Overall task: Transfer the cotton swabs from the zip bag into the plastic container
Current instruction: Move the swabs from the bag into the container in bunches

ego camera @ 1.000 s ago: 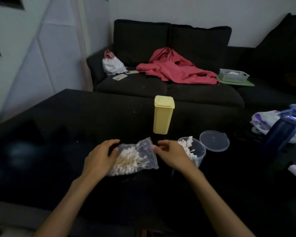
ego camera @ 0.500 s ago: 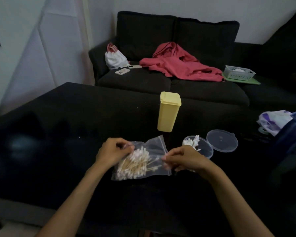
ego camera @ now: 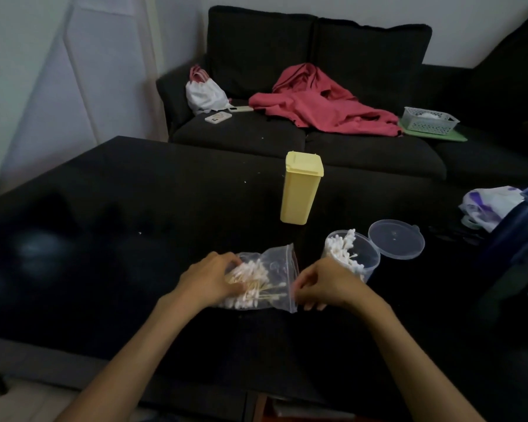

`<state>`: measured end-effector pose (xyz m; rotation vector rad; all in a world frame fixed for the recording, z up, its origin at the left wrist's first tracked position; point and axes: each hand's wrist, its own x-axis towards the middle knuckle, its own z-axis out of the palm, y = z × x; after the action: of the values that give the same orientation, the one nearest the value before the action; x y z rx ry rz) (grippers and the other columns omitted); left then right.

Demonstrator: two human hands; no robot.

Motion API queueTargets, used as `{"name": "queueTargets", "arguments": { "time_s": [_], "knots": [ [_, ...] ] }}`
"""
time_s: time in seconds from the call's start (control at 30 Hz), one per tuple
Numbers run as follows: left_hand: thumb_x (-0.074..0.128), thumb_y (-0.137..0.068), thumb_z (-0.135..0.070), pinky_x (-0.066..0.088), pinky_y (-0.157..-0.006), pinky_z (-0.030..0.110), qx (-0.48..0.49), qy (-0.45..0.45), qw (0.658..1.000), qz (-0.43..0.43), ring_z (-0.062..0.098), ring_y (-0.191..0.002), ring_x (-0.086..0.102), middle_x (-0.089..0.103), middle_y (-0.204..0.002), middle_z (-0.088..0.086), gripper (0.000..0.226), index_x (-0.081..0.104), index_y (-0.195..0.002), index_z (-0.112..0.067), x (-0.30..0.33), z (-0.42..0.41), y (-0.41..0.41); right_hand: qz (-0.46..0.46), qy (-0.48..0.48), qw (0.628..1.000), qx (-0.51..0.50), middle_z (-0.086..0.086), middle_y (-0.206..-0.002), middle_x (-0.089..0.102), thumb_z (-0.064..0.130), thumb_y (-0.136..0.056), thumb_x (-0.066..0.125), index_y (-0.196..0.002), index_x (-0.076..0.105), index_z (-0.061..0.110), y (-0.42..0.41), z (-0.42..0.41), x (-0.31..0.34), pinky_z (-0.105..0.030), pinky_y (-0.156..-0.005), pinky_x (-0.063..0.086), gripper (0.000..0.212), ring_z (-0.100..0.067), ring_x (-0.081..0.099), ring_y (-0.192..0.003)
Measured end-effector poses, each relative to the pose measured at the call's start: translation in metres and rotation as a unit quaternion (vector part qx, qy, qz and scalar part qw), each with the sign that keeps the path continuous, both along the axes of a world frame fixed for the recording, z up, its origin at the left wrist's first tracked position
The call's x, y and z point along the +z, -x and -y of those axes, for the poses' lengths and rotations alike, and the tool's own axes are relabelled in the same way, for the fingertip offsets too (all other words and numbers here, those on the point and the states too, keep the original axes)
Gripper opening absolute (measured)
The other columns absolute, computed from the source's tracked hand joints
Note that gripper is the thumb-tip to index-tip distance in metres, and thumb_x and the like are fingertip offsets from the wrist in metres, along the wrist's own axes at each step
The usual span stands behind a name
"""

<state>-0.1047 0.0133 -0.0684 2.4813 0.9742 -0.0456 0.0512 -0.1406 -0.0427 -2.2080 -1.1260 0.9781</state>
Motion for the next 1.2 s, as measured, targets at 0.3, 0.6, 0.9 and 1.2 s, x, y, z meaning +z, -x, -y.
{"name": "queueTargets", "arguments": {
  "time_s": [0.3, 0.6, 0.9, 1.2],
  "knots": [
    [0.067, -0.083, -0.042, 0.043, -0.085, 0.029, 0.018, 0.058, 0.997, 0.053, 0.016, -0.113, 0.055, 0.055, -0.126, -0.004, 0.048, 0.051, -0.127, -0.03, -0.002, -0.006, 0.0, -0.03, 0.078, 0.996, 0.013, 0.006, -0.057, 0.055, 0.02, -0.089, 0.061, -0.078, 0.072, 0.02, 0.006, -0.005, 0.001, -0.012, -0.044, 0.034, 0.015, -0.001, 0.043, -0.044],
    [0.071, -0.082, -0.025, 0.05, -0.095, 0.037, 0.007, 0.185, 0.971, 0.152, 0.013, -0.104, 0.06, 0.06, -0.115, -0.001, 0.037, 0.059, -0.117, -0.025, -0.004, -0.006, -0.004, -0.066, 0.037, 0.994, -0.084, 0.01, -0.035, 0.046, 0.024, -0.092, 0.055, -0.056, 0.058, 0.013, 0.006, -0.011, -0.005, -0.013, -0.039, 0.029, 0.037, -0.001, 0.036, -0.032],
    [0.071, -0.083, -0.022, 0.046, -0.07, 0.013, -0.033, 0.226, 0.955, 0.187, 0.003, -0.098, 0.052, 0.044, -0.114, -0.014, 0.031, 0.055, -0.11, -0.027, 0.006, 0.003, -0.006, -0.119, -0.099, 0.972, -0.178, -0.011, -0.066, 0.058, 0.025, -0.086, 0.068, -0.078, 0.067, -0.002, 0.007, -0.016, -0.016, -0.012, -0.039, 0.04, 0.028, -0.01, 0.05, -0.049],
    [0.08, -0.071, -0.032, 0.046, -0.098, 0.033, -0.06, 0.206, 0.963, 0.164, 0.006, -0.111, 0.049, 0.044, -0.124, -0.012, 0.084, 0.03, -0.138, -0.043, 0.005, 0.006, -0.01, -0.079, -0.102, 0.982, -0.136, -0.009, -0.087, 0.072, 0.017, -0.075, 0.077, -0.086, 0.073, 0.006, 0.004, -0.02, -0.013, -0.027, -0.071, 0.058, 0.016, -0.017, 0.069, -0.079]
  ]
}}
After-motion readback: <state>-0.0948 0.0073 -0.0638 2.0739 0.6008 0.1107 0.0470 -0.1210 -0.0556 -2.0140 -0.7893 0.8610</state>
